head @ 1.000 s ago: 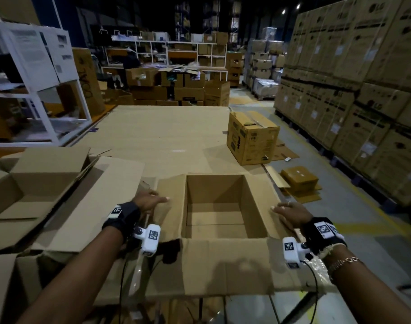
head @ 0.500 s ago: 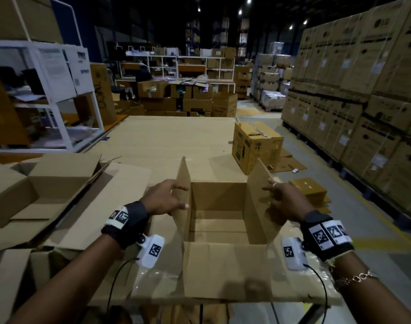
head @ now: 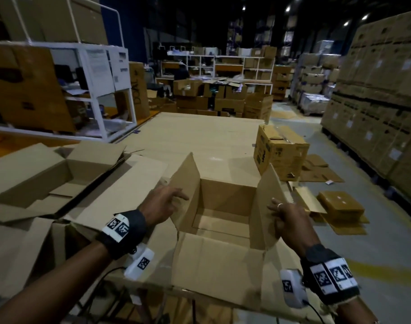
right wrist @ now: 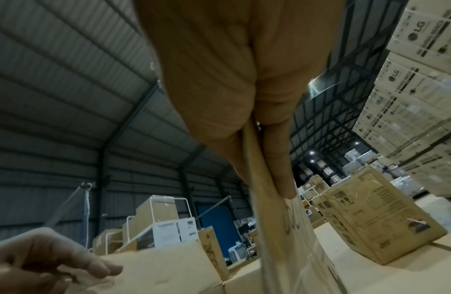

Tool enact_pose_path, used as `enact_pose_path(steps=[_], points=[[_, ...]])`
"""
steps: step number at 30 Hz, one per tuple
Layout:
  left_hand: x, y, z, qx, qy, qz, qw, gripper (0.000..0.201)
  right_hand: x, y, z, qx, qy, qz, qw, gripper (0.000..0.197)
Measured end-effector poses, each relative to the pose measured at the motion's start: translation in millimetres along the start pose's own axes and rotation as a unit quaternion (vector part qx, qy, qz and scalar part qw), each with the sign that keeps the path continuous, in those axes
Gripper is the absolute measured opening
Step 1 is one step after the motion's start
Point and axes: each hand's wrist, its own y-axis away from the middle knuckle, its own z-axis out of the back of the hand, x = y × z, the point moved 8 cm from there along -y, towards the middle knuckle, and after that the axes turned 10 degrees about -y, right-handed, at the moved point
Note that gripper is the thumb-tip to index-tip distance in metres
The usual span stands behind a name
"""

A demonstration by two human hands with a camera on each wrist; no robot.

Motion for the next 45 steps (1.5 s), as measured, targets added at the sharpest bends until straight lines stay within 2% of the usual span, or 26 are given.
enact_pose_path(steps=[3, 8, 16, 22, 25, 30, 34, 41, 45], points=[[5, 10, 24, -0.021, 0.023, 0.011, 0.999, 0.05, 7, -5, 9, -0.015, -0.036, 0.015, 0.999, 0.036], [22, 31, 67, -0.09, -0.009, 0.002, 0.996, 0.048, 52, -13, 24, -0.051, -0.06, 0.067, 0.995, 0.04], [48, 62, 152, -0.175, -0.05, 0.002, 0.983, 0.052, 155, -29, 46, -0.094, -0.056, 0.172, 0.979, 0.041], [86, 89, 213, -0.206, -0.084, -0.011, 0.975, 0.049, 234, -34, 43, -0.114, -0.045, 0.195, 0.973, 0.038], [106, 108, 244, -0.229, -0.072, -0.043, 0.97, 0.051, 278, -28, 35, -0.13, -0.034, 0.197, 0.971, 0.041], [158, 138, 300, -0.256, -0.062, -0.093, 0.96, 0.042, 362, -14, 17, -0.168, -0.024, 0.201, 0.965, 0.038], [206, 155, 336, -0.266, -0.054, -0.107, 0.956, 0.033, 425, -14, -3, -0.187, -0.01, 0.204, 0.961, 0.033], [291, 176, 370, -0.275, -0.029, -0.08, 0.958, 0.036, 503, -28, -44, -0.179, 0.0, 0.211, 0.961, 0.034], [331, 180, 376, -0.272, 0.001, -0.061, 0.96, 0.031, 532, -42, -69, -0.166, 0.001, 0.208, 0.964, 0.035]])
